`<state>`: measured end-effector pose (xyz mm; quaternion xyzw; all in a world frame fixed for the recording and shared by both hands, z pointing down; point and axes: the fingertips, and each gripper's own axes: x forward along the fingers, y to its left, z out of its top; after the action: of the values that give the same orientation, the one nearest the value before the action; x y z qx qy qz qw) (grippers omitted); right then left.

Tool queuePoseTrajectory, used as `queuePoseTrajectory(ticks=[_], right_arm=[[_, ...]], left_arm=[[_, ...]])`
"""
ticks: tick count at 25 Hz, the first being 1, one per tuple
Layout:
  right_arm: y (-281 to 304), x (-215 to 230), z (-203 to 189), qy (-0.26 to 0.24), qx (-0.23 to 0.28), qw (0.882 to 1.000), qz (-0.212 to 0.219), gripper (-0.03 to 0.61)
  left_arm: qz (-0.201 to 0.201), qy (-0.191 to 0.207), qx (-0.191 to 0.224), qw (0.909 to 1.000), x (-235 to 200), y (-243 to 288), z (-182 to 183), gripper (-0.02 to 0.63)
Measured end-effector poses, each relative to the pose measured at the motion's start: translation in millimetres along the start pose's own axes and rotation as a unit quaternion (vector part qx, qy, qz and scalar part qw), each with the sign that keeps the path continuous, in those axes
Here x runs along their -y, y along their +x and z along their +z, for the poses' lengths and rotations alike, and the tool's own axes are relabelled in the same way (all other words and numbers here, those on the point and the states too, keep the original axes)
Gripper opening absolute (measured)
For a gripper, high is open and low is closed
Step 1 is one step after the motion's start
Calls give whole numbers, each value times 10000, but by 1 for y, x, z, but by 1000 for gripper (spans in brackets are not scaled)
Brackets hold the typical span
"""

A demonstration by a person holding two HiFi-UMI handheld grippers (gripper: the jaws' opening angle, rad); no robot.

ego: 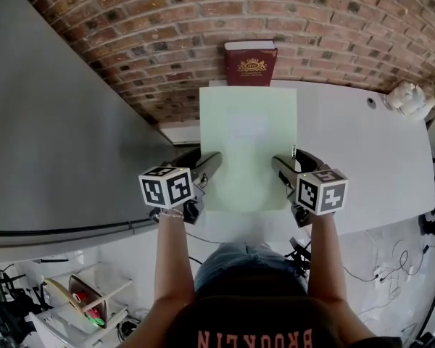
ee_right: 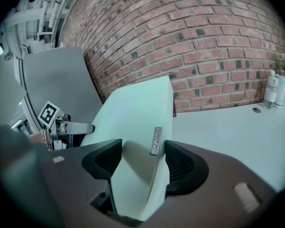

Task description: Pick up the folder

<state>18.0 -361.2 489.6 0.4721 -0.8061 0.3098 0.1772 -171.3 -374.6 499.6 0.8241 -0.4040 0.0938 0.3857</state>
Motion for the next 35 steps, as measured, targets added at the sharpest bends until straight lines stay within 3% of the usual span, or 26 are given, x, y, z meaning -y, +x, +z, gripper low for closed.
queuePoseTrajectory(ticks=[20,29,35], right_arm=[[-43,-23,79,-737,1041,9918,-80,287],[-62,-33,124,-1128,1663,9795,-113,285],[-76,-36,146,-1505,2145,9647,-252,282]], left_arm=[[-139,906,870,9920,48,-33,77,289],[-192,1413,1427,9794,70,-47,118,289],[-151,2123,1819,9600,90,-55,141,288]])
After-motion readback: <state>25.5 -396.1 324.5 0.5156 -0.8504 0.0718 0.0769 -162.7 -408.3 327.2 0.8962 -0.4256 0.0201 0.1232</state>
